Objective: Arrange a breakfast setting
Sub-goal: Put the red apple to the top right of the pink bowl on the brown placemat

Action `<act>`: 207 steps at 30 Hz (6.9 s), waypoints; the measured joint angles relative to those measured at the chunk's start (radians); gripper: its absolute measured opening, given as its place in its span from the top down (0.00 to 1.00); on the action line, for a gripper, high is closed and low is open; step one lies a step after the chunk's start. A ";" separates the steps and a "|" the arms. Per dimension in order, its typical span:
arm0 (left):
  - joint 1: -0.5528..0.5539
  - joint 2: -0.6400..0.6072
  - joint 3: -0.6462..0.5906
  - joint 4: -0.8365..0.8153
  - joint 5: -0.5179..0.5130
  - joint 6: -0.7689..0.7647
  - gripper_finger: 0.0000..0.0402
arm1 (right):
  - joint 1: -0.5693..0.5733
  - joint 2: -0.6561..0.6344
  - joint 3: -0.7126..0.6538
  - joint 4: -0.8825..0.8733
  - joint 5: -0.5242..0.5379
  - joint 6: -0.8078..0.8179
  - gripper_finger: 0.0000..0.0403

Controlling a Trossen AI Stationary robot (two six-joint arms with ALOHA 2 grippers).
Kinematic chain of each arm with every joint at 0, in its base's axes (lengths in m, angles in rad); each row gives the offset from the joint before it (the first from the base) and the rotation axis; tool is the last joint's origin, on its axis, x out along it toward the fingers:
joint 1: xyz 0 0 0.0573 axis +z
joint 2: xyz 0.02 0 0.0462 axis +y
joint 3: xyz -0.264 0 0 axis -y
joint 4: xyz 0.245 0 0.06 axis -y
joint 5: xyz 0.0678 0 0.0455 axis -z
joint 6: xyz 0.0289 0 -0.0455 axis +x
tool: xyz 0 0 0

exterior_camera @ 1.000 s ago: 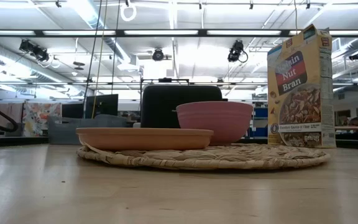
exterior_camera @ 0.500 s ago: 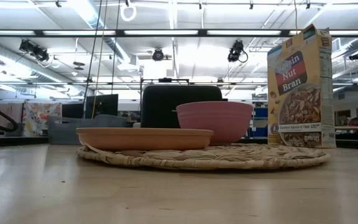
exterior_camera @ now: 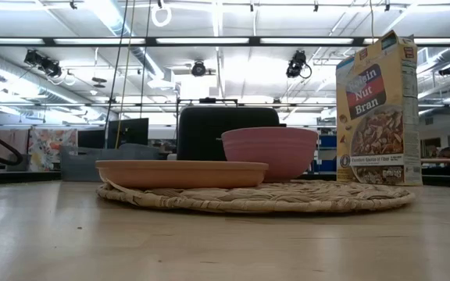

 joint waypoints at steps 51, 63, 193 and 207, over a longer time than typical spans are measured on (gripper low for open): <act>1.073 -0.188 0.268 -0.475 -0.213 0.978 0.15 | 0.000 -0.166 0.000 -0.201 0.077 0.005 0.23; 1.365 0.197 0.437 -0.286 -0.230 1.066 0.15 | -0.051 -0.212 0.000 -0.311 0.044 -0.018 0.23; 1.113 0.078 0.114 0.288 -0.669 0.597 0.09 | -0.214 -0.225 0.000 -0.442 -0.368 -0.001 0.14; 1.109 0.126 0.139 0.231 -0.676 0.649 0.09 | -0.215 -0.225 0.000 -0.435 -0.359 0.017 0.14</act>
